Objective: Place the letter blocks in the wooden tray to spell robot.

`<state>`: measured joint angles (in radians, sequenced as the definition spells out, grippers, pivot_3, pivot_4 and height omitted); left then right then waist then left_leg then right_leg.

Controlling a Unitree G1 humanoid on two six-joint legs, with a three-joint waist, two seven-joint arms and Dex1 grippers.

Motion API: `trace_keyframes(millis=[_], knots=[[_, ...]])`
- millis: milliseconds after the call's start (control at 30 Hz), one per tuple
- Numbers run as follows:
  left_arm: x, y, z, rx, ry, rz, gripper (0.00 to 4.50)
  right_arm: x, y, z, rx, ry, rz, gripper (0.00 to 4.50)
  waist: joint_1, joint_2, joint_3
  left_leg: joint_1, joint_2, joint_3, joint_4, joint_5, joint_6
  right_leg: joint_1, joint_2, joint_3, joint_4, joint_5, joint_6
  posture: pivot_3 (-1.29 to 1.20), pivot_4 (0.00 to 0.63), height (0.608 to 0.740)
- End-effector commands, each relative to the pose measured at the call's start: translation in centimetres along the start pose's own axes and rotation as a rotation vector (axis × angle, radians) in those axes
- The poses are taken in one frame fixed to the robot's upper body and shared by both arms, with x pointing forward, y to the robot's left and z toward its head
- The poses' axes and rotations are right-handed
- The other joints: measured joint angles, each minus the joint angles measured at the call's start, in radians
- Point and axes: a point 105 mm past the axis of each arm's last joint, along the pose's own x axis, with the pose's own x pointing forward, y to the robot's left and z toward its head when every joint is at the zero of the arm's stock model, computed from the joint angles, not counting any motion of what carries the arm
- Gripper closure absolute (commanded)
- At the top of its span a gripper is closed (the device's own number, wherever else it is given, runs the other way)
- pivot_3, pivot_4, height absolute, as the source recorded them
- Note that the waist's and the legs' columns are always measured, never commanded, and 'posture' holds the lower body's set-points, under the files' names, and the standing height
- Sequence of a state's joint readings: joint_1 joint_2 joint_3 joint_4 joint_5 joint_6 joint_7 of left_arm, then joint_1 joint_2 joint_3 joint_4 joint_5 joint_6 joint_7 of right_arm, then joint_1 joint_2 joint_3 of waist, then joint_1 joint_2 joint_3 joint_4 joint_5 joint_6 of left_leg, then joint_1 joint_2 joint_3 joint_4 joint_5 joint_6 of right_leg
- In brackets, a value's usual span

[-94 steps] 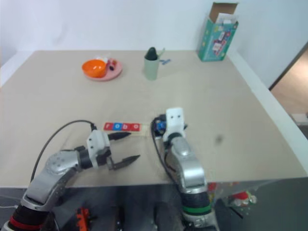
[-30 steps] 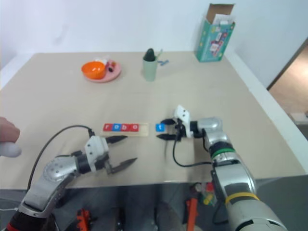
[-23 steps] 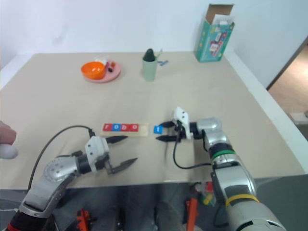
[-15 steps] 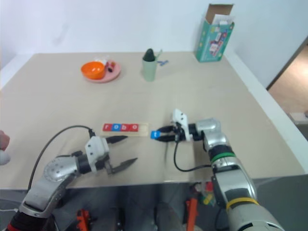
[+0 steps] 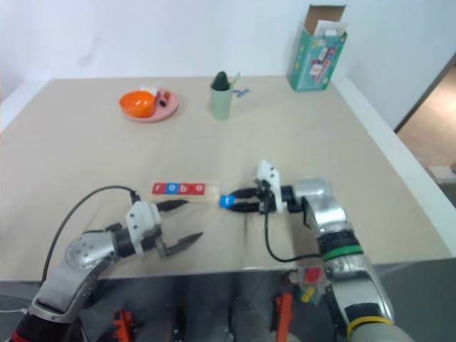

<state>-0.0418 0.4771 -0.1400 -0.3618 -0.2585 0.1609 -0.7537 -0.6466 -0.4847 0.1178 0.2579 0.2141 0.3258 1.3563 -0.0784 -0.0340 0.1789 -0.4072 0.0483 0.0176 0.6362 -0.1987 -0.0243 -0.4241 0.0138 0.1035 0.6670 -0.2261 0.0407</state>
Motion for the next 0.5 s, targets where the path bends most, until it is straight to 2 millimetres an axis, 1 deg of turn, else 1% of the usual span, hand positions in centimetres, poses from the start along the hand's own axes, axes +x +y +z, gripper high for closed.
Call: trace_keyframes(millis=[33,133,200,300,333,433,500], knots=[[-0.6,1.4,0.9,-0.007,-0.039,0.098,0.0,0.7,0.7,2.2,-0.047,-0.029,0.02,3.32,0.0,0.0,0.0,0.0,0.0,0.0,0.0,0.0,0.0,0.0,0.0,0.0,0.0,0.0,0.0,0.0,0.15,0.74],[-0.6,2.0,0.8,-0.007,-0.034,0.144,0.0,1.9,-0.1,2.5,-0.064,-0.025,0.002,3.32,-0.001,0.0,0.0,0.0,0.0,0.0,0.0,0.0,0.0,0.0,0.0,-0.001,0.0,-0.002,-0.003,0.0,0.15,0.74],[-0.6,2.2,0.7,-0.005,-0.031,0.156,0.0,2.3,-0.5,2.4,-0.072,-0.016,-0.003,3.32,-0.001,0.0,0.0,0.0,0.0,0.001,0.0,0.0,0.0,0.0,0.0,0.001,0.0,-0.001,-0.003,0.0,0.15,0.74],[-0.7,2.9,0.8,-0.011,-0.036,0.198,0.0,3.9,-2.9,1.9,-0.122,0.022,-0.068,3.32,-0.004,0.0,0.0,0.0,0.0,0.002,0.0,0.0,0.0,0.0,0.0,0.001,0.0,-0.001,-0.003,0.0,0.15,0.74],[-0.7,3.0,0.8,-0.014,-0.037,0.207,0.0,4.2,-3.4,1.7,-0.128,0.037,-0.075,3.32,-0.004,0.0,0.0,0.0,0.0,0.003,0.0,0.0,0.0,0.0,0.0,0.002,0.0,-0.001,-0.003,0.0,0.15,0.74],[-0.8,3.1,0.8,-0.024,-0.04,0.222,0.0,4.5,-4.1,1.2,-0.14,0.06,-0.074,3.32,-0.003,0.0,0.0,0.0,0.0,0.003,0.0,0.0,0.0,0.0,0.0,0.002,0.0,-0.001,-0.002,0.0,0.15,0.74],[-0.8,3.1,0.9,-0.027,-0.041,0.226,0.0,4.5,-4.4,0.9,-0.142,0.074,-0.066,3.32,0.0,0.0,0.0,-0.001,0.0,0.003,0.0,0.0,0.0,0.0,0.0,0.002,-0.001,0.0,0.002,0.0,0.15,0.74]])
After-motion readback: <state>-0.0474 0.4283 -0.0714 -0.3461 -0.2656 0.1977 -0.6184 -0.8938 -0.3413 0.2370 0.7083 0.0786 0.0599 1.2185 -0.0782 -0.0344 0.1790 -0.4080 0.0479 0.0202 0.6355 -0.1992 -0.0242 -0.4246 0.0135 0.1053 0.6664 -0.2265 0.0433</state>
